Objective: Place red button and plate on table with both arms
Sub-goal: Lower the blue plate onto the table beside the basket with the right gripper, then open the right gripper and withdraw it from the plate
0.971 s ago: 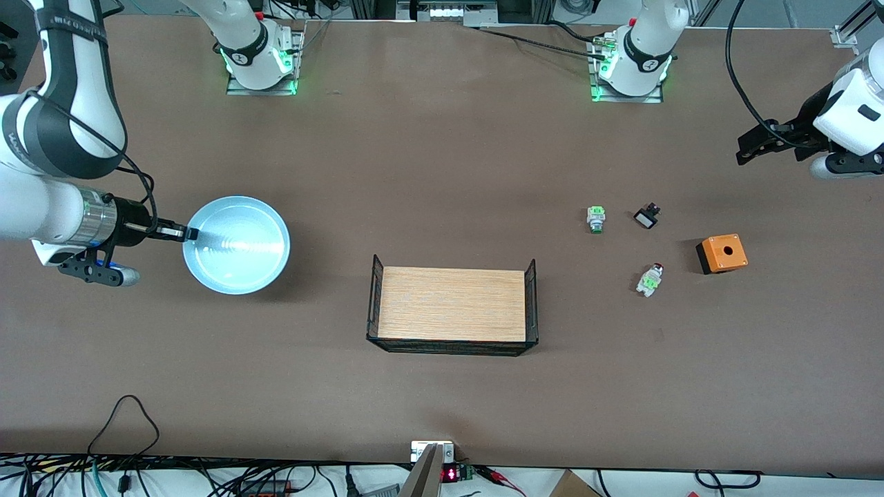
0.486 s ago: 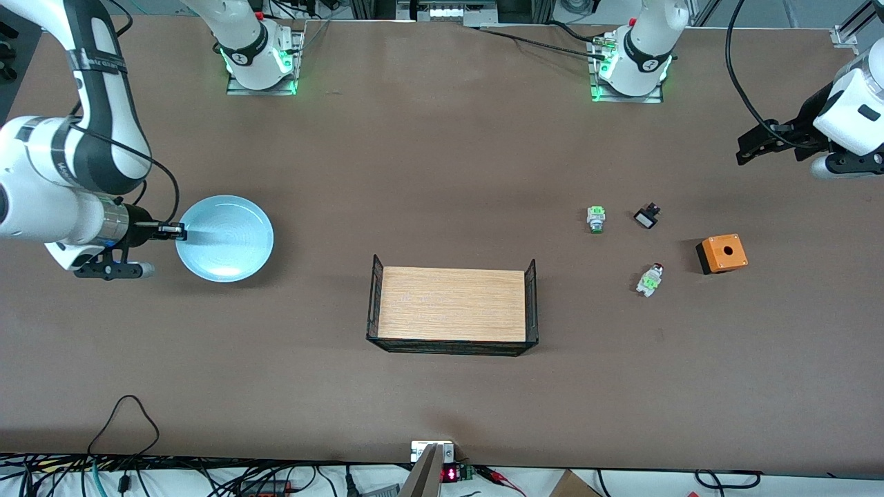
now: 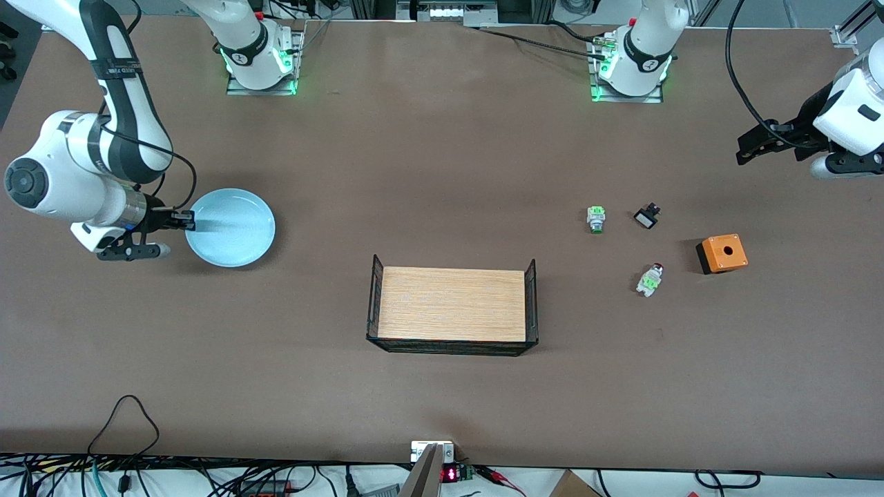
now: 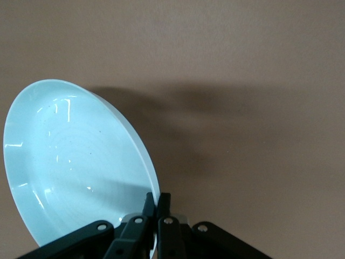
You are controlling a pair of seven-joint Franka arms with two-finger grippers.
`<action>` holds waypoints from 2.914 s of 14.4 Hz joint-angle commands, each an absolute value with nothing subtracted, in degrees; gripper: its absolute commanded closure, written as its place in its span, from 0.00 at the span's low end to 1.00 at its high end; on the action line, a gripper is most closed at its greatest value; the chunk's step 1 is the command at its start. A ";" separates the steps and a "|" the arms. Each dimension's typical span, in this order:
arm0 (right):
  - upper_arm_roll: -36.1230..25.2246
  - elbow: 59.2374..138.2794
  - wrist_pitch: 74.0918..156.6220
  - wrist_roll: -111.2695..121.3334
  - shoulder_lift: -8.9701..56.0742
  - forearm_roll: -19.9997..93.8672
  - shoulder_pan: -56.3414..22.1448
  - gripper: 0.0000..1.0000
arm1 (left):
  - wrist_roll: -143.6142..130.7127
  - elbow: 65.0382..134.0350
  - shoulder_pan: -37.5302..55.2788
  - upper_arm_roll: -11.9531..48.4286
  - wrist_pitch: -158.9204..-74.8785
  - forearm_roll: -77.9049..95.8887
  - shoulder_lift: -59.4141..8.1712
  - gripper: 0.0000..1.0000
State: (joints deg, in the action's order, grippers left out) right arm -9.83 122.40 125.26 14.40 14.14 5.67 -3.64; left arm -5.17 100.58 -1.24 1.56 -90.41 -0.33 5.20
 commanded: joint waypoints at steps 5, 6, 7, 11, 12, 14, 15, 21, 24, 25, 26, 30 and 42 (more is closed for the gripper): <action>-8.79 131.83 133.32 21.35 12.13 4.92 0.08 1.00 | -3.96 100.81 -1.58 1.76 -90.00 -1.32 5.89 0.00; -8.79 132.27 133.50 21.36 12.22 4.92 0.09 0.99 | -3.96 100.81 -1.58 1.76 -90.00 -1.32 5.89 0.00; -8.79 132.71 133.51 21.36 12.22 4.92 0.09 0.95 | -3.96 100.81 -1.58 1.76 -89.91 -1.32 5.89 0.00; -8.70 133.33 132.80 20.39 12.66 4.92 -0.09 0.00 | -3.96 100.81 -1.58 1.76 -89.91 -1.32 5.89 0.00; -8.70 133.24 132.11 20.39 12.31 4.92 -0.09 0.00 | -3.96 100.81 -1.58 1.76 -89.91 -1.32 5.89 0.00; -8.70 132.46 128.95 20.30 11.08 5.01 0.09 0.00 | -3.96 100.81 -1.58 1.76 -89.91 -1.32 5.89 0.00; -8.70 131.84 127.72 20.30 10.20 5.01 0.09 0.00 | -3.96 100.81 -1.58 1.76 -89.91 -1.32 5.89 0.00; -8.00 120.26 112.09 12.22 7.91 5.01 -0.53 0.00 | -3.87 100.81 -1.58 1.76 -89.30 -1.32 5.89 0.00; -7.30 112.53 104.53 9.94 7.47 4.92 -0.61 0.00 | -3.87 100.81 -1.58 1.76 -89.30 -1.32 5.89 0.00; -6.86 109.63 102.07 8.19 7.47 4.66 -0.70 0.00 | -3.87 100.81 -1.50 1.76 -89.30 -1.32 5.89 0.00; -6.33 107.08 100.04 7.04 7.56 3.79 -0.96 0.00 | -3.87 100.81 -1.58 1.76 -89.30 -1.32 5.89 0.00; -5.19 96.97 92.75 0.45 8.00 1.67 -3.94 0.00 | -3.87 100.81 -1.58 1.76 -89.30 -1.32 5.89 0.00; -6.68 87.60 86.29 -1.06 5.90 -0.80 0.35 0.00 | -3.87 100.81 -1.58 1.76 -89.21 -1.32 5.89 0.00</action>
State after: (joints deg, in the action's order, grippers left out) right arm -7.09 84.54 85.52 -0.62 7.07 -0.49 -0.75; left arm -5.17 100.58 -1.24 1.56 -89.80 -0.33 5.20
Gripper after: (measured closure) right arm 0.000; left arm 0.000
